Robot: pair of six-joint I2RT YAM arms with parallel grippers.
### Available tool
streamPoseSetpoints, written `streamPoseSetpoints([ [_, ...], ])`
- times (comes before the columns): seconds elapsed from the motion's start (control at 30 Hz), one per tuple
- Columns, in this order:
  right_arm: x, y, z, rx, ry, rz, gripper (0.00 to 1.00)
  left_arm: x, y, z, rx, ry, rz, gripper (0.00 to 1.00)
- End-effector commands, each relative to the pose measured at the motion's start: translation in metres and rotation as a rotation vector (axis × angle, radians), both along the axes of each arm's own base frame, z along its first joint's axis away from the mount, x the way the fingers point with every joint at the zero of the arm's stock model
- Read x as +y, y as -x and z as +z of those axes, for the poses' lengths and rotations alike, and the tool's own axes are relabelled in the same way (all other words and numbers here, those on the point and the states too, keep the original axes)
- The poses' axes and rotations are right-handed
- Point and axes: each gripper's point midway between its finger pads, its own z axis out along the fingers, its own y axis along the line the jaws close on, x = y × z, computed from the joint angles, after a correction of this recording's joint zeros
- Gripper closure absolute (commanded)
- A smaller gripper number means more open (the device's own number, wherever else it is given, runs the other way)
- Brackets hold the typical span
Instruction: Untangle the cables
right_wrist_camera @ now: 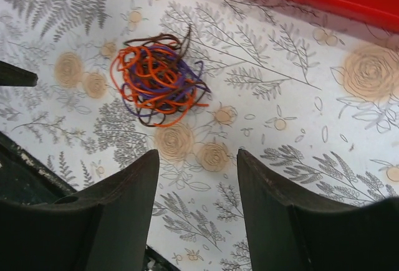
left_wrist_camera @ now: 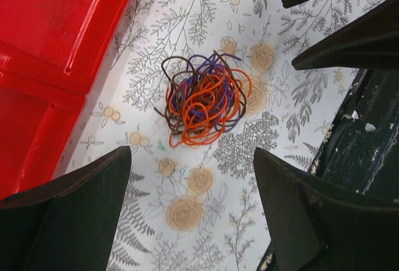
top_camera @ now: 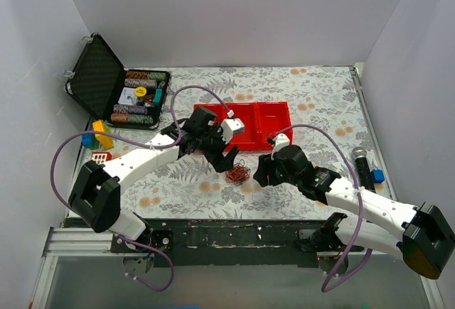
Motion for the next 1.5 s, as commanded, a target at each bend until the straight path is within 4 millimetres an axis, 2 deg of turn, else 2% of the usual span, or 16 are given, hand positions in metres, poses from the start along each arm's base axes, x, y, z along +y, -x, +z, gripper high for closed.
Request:
streamPoseSetpoints([
  [0.0,-0.009,-0.010,-0.005,0.012,-0.021,-0.064,0.40,-0.018,-0.004,-0.011,0.013,0.049,-0.044,0.24],
  [0.13,-0.013,-0.017,-0.005,0.018,-0.052,-0.078,0.41,-0.022,-0.008,-0.032,0.045,0.028,-0.047,0.39],
  [0.23,-0.012,-0.018,-0.005,0.019,-0.077,-0.060,0.42,-0.019,-0.010,-0.045,0.079,0.018,-0.042,0.44],
  [0.43,-0.002,-0.014,-0.008,0.032,-0.120,0.011,0.43,-0.021,-0.021,-0.053,0.206,0.042,-0.015,0.48],
  [0.5,0.002,-0.013,-0.008,0.034,-0.127,0.035,0.44,-0.024,-0.025,-0.049,0.249,0.061,0.003,0.49],
  [0.53,0.003,-0.013,-0.009,0.038,-0.128,0.040,0.44,-0.025,-0.025,-0.047,0.253,0.078,-0.002,0.55],
  [0.6,0.005,-0.013,-0.011,0.046,-0.123,0.056,0.45,-0.026,-0.025,-0.044,0.246,0.092,-0.007,0.56],
  [0.93,0.020,-0.010,-0.010,0.055,-0.162,0.137,0.45,-0.024,-0.013,-0.051,0.271,0.102,-0.022,0.67],
  [1.17,0.034,-0.012,-0.005,0.055,-0.195,0.191,0.45,-0.028,-0.014,-0.047,0.226,0.109,-0.021,1.00],
  [1.47,0.056,-0.022,-0.002,0.066,-0.238,0.237,0.48,-0.023,-0.007,-0.028,0.193,0.133,0.012,1.00],
])
